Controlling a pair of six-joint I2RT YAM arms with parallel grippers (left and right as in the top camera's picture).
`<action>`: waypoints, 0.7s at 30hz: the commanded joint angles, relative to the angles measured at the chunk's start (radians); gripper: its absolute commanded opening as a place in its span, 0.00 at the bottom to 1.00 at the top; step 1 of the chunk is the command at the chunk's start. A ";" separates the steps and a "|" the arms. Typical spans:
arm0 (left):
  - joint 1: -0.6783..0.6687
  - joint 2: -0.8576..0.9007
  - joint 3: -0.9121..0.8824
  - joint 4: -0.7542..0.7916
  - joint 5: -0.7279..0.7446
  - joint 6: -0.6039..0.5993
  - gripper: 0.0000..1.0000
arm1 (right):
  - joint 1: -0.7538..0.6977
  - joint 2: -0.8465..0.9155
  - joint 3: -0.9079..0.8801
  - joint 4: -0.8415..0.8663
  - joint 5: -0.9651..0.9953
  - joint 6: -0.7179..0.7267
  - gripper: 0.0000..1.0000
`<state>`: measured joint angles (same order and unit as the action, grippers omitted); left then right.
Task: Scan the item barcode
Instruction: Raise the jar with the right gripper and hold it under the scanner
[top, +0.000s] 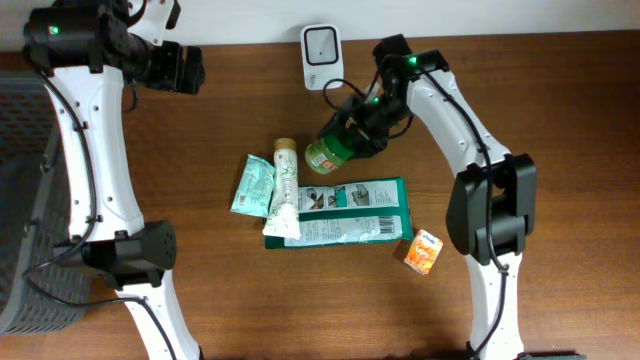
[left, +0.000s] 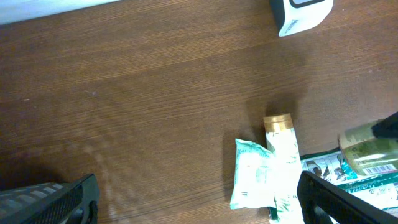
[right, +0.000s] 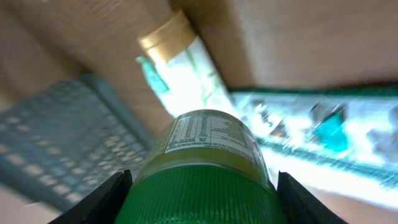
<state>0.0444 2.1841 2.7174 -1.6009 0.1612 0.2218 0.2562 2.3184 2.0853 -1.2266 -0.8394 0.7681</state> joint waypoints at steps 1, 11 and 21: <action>0.004 -0.006 0.010 0.002 0.007 0.019 0.99 | -0.002 -0.002 0.028 -0.010 -0.182 0.210 0.45; 0.004 -0.006 0.010 0.002 0.007 0.019 0.99 | -0.003 -0.002 0.028 -0.008 -0.305 0.370 0.45; 0.004 -0.006 0.010 0.002 0.007 0.019 0.99 | -0.001 -0.002 0.028 -0.007 0.116 0.175 0.45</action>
<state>0.0444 2.1841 2.7174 -1.6009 0.1616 0.2218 0.2543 2.3184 2.0853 -1.2335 -0.9142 1.0557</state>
